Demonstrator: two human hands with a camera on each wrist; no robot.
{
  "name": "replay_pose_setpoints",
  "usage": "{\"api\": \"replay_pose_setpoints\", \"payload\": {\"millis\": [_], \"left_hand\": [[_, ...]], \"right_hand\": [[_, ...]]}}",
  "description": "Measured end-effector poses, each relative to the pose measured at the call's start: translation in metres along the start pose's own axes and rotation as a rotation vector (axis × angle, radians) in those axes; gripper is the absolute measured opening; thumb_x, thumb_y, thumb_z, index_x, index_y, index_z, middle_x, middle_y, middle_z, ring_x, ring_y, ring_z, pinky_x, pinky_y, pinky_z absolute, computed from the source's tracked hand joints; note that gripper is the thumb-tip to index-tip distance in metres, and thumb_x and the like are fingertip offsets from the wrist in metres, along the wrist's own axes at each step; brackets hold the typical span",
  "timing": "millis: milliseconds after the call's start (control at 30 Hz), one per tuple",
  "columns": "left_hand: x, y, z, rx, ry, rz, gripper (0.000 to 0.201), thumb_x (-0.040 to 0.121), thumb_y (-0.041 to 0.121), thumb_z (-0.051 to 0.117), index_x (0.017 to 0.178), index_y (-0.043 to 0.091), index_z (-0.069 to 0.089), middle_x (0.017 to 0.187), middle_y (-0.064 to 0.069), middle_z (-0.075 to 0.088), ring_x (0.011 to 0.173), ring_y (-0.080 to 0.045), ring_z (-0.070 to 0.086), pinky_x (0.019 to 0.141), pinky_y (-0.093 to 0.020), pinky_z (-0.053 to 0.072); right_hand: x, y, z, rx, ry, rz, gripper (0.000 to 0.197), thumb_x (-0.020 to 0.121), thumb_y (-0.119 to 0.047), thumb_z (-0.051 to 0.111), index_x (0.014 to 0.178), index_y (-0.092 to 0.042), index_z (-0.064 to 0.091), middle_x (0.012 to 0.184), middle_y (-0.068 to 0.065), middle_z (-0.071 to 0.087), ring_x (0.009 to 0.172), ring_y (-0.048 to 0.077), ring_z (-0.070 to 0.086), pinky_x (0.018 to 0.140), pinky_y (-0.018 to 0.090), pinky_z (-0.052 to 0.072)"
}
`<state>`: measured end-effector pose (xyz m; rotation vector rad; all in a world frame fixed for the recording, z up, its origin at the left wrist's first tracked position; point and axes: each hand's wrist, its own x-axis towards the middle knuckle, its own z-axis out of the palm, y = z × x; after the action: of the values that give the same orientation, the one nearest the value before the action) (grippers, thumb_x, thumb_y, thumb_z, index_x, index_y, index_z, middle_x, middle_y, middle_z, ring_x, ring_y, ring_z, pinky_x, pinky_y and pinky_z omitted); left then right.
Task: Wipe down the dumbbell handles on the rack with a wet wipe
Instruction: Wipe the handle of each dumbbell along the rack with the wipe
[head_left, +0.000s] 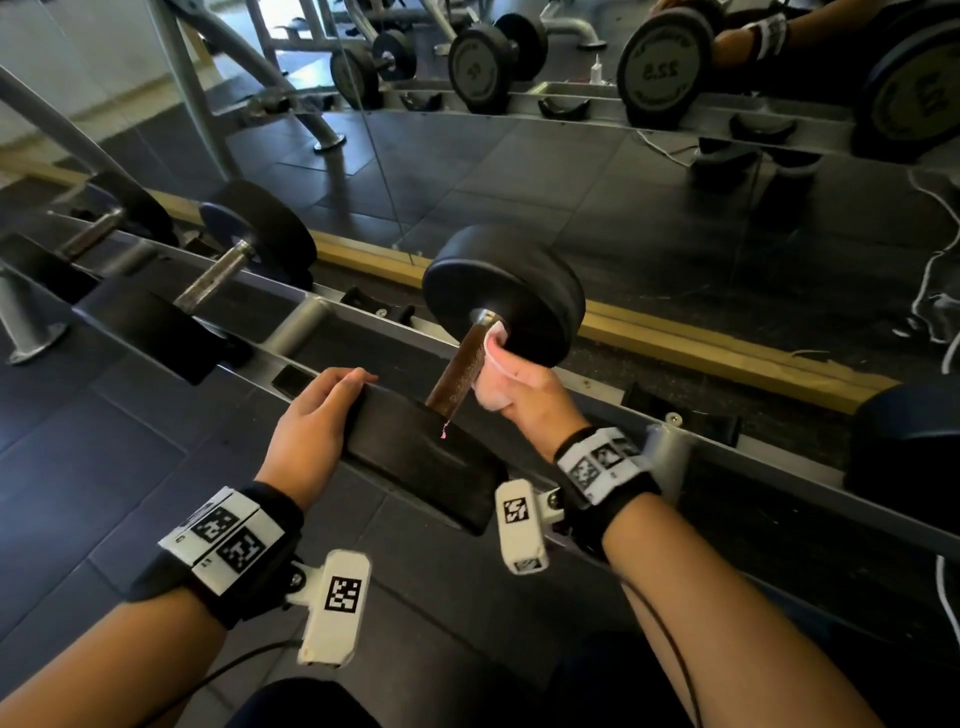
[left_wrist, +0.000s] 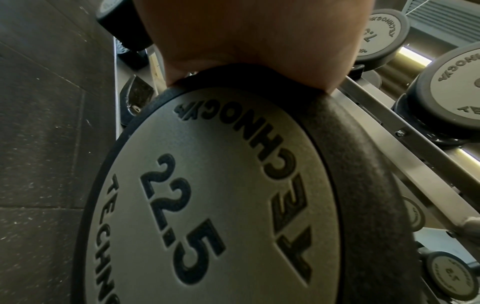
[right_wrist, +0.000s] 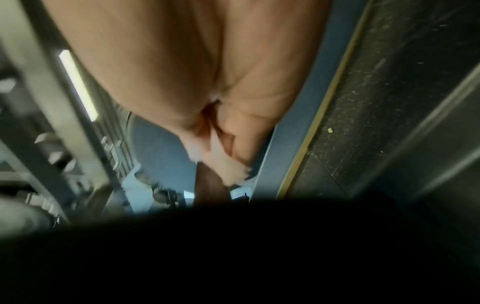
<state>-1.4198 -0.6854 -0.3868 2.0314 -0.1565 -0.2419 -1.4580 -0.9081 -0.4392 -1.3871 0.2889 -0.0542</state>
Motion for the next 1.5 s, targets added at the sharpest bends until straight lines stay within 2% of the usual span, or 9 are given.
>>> {"api": "replay_pose_setpoints", "payload": {"millis": [200, 433, 633, 733, 867, 1067, 1200, 1333, 1500], "left_hand": [[0.002, 0.006, 0.002, 0.031, 0.01, -0.016, 0.031, 0.095, 0.053, 0.046, 0.101, 0.032, 0.068, 0.109, 0.001, 0.067, 0.105, -0.022, 0.062, 0.098, -0.046, 0.05], [0.009, 0.013, -0.009, 0.13, -0.144, -0.049, 0.027, 0.105, 0.042, 0.04, 0.102, 0.028, 0.062, 0.111, -0.009, 0.062, 0.107, -0.029, 0.06, 0.101, -0.049, 0.048], [0.025, 0.043, -0.01, 0.226, -0.273, -0.117, 0.017, 0.103, 0.025, 0.046, 0.106, 0.034, 0.06, 0.116, -0.008, 0.062, 0.111, -0.028, 0.06, 0.104, -0.052, 0.047], [0.035, 0.072, 0.009, 0.294, -0.301, 0.046, 0.024, 0.098, 0.023, 0.055, 0.114, 0.041, 0.059, 0.12, -0.002, 0.06, 0.111, -0.024, 0.058, 0.103, -0.053, 0.046], [0.029, 0.121, 0.063, 0.19, -0.381, 0.298, 0.02, 0.094, 0.019, 0.064, 0.098, 0.039, 0.061, 0.096, 0.01, 0.065, 0.089, -0.011, 0.061, 0.094, -0.038, 0.051], [-0.019, 0.162, 0.159, 0.041, -0.642, 0.44, 0.01, 0.094, 0.016, 0.065, 0.104, 0.02, 0.066, 0.085, 0.008, 0.064, 0.058, 0.007, 0.053, 0.057, -0.007, 0.041], [-0.062, 0.177, 0.221, 0.064, -0.833, 0.439, 0.015, 0.094, 0.018, 0.065, 0.109, 0.017, 0.065, 0.088, 0.006, 0.065, 0.077, -0.005, 0.06, 0.073, -0.019, 0.047], [-0.092, 0.176, 0.272, 0.136, -0.995, 0.422, 0.017, 0.093, 0.024, 0.067, 0.109, 0.019, 0.066, 0.094, 0.004, 0.067, 0.086, -0.01, 0.061, 0.072, -0.019, 0.044], [-0.111, 0.146, 0.308, 0.235, -1.143, 0.291, 0.033, 0.087, 0.044, 0.073, 0.108, 0.021, 0.065, 0.102, 0.004, 0.064, 0.091, -0.009, 0.061, 0.068, -0.022, 0.049]], "right_hand": [[-0.022, 0.0, -0.002, -0.138, -0.215, 0.105, 0.03, 0.094, -0.05, 0.055, 0.112, -0.033, 0.071, 0.106, -0.012, 0.073, 0.104, 0.001, 0.065, 0.097, 0.029, 0.045], [-0.014, -0.03, -0.016, -0.301, -0.255, 0.195, 0.025, 0.085, -0.014, 0.063, 0.105, -0.004, 0.074, 0.112, 0.016, 0.067, 0.104, 0.028, 0.06, 0.097, 0.044, 0.047], [-0.018, -0.058, -0.034, -0.202, -0.024, 0.075, 0.028, 0.094, -0.011, 0.051, 0.1, -0.016, 0.077, 0.111, 0.016, 0.068, 0.106, 0.029, 0.062, 0.077, 0.03, 0.051], [-0.038, -0.081, -0.046, -0.218, 0.066, 0.045, 0.02, 0.092, -0.016, 0.06, 0.098, -0.019, 0.078, 0.105, 0.011, 0.072, 0.104, 0.026, 0.066, 0.081, 0.035, 0.053], [-0.081, -0.124, -0.072, -0.337, 0.238, -0.091, 0.011, 0.087, -0.023, 0.07, 0.093, -0.021, 0.079, 0.094, 0.003, 0.076, 0.094, 0.019, 0.07, 0.078, 0.031, 0.052], [-0.189, -0.193, -0.139, -0.346, 0.371, -0.241, 0.052, 0.065, -0.038, 0.075, 0.089, 0.008, 0.073, 0.085, 0.027, 0.069, 0.072, 0.025, 0.062, 0.067, 0.026, 0.049], [-0.244, -0.212, -0.187, -0.402, 0.51, -0.096, 0.052, 0.068, -0.019, 0.076, 0.098, 0.022, 0.065, 0.079, 0.023, 0.062, 0.06, 0.017, 0.059, 0.058, 0.016, 0.047], [-0.271, -0.2, -0.237, -0.799, 0.583, 0.289, 0.006, 0.082, -0.02, 0.073, 0.084, -0.019, 0.078, 0.089, 0.014, 0.073, 0.065, 0.001, 0.062, 0.061, 0.014, 0.044], [-0.285, -0.135, -0.282, -1.027, 0.468, 0.564, 0.031, 0.097, -0.009, 0.052, 0.119, -0.02, 0.071, 0.117, 0.012, 0.069, 0.108, 0.027, 0.064, 0.083, 0.023, 0.045]]}}
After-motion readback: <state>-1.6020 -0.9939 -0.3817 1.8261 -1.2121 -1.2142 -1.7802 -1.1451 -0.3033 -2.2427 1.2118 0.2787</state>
